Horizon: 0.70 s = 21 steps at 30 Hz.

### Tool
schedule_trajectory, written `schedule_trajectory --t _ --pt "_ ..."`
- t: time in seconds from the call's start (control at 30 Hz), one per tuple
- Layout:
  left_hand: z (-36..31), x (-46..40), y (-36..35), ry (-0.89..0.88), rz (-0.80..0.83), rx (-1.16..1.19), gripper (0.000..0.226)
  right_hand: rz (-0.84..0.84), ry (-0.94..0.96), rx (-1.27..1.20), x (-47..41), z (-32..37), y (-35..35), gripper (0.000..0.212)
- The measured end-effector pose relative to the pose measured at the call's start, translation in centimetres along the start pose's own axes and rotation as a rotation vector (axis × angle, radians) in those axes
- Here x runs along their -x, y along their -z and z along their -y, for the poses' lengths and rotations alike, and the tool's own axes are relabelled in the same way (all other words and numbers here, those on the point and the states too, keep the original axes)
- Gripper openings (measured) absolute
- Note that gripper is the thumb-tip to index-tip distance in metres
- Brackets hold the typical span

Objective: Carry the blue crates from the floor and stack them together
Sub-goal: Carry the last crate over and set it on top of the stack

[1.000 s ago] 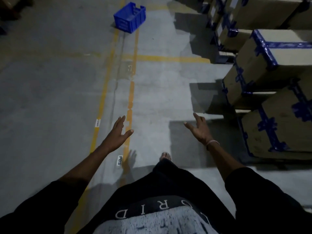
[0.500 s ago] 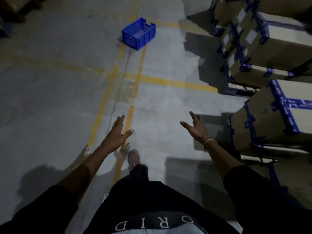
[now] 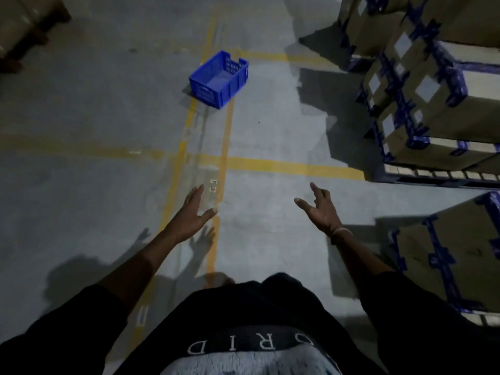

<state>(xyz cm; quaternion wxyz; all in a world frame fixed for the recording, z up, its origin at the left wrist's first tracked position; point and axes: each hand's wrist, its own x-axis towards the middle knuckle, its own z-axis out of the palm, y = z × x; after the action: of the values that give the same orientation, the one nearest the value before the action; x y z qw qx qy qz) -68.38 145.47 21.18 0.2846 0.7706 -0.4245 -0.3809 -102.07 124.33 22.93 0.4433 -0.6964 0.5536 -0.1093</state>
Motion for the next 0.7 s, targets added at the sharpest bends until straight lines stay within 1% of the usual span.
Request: schedule_trajectory --t 0.07,0.2,0.3,0.43,0.53,0.63,0.7 --pt "-0.6 -4.0 1.6 -0.020 0.005 0.001 0.089 -0.009 0.005 -0.017 -3.6 1.3 -0.2 0.088" --pt "-2.4 -12.0 4.0 0.005 0.027 0.021 0.087 0.000 -0.026 -0.033 -11.9 3.3 0.5 0.089" --pt "-3.3 -18.8 5.3 0.011 0.014 0.049 0.086 0.001 -0.011 -0.032 -19.3 4.6 1.5 0.088" --pt "-5.3 -29.6 7.3 0.012 -0.014 0.047 0.087 0.001 0.015 -0.014 -31.2 7.1 3.7 0.086" --pt "-8.1 -36.6 9.3 0.056 -0.015 0.063 0.089 0.024 0.006 -0.015 -39.3 10.2 6.1 0.087" --pt "-11.5 -43.5 11.6 0.030 -0.035 0.047 0.091 0.048 0.064 0.021 -47.0 13.9 8.7 0.087" --pt "-13.3 -47.6 12.7 0.044 -0.075 0.088 0.091 0.053 0.086 0.055 -52.0 16.2 10.3 0.089"
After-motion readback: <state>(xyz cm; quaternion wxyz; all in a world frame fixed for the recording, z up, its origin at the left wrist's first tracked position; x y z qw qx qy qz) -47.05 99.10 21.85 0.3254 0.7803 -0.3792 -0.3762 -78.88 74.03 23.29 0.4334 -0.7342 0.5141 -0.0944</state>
